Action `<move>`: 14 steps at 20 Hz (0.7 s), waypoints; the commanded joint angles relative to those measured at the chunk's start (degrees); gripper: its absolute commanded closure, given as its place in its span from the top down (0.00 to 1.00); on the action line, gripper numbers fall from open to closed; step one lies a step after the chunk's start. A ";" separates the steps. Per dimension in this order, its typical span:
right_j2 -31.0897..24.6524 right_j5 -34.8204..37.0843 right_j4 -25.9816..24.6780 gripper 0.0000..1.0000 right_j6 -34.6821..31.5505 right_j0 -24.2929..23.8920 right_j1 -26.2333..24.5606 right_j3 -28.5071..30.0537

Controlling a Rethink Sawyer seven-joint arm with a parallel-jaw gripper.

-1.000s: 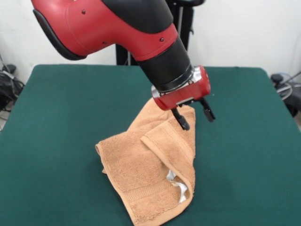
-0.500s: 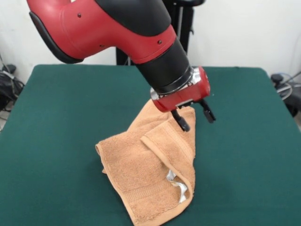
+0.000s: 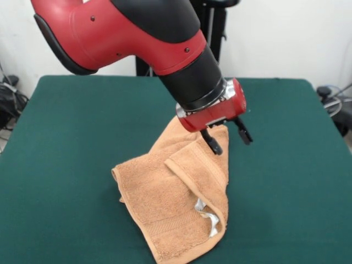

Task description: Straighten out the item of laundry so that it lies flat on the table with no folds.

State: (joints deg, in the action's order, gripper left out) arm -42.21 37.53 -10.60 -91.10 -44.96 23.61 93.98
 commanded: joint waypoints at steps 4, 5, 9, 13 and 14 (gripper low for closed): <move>-0.28 4.78 -5.22 1.00 8.73 2.22 -2.12 -3.25; -0.25 4.81 -5.26 1.00 8.88 2.23 -2.42 -3.31; -0.11 3.67 -5.94 1.00 9.13 2.15 -3.14 -2.90; -0.02 3.47 -7.04 1.00 9.60 1.94 -4.28 -3.35; -0.04 3.61 -7.32 1.00 9.83 1.84 -4.76 -3.67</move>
State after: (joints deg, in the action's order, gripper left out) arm -42.19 37.67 -13.92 -91.09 -44.52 21.07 93.06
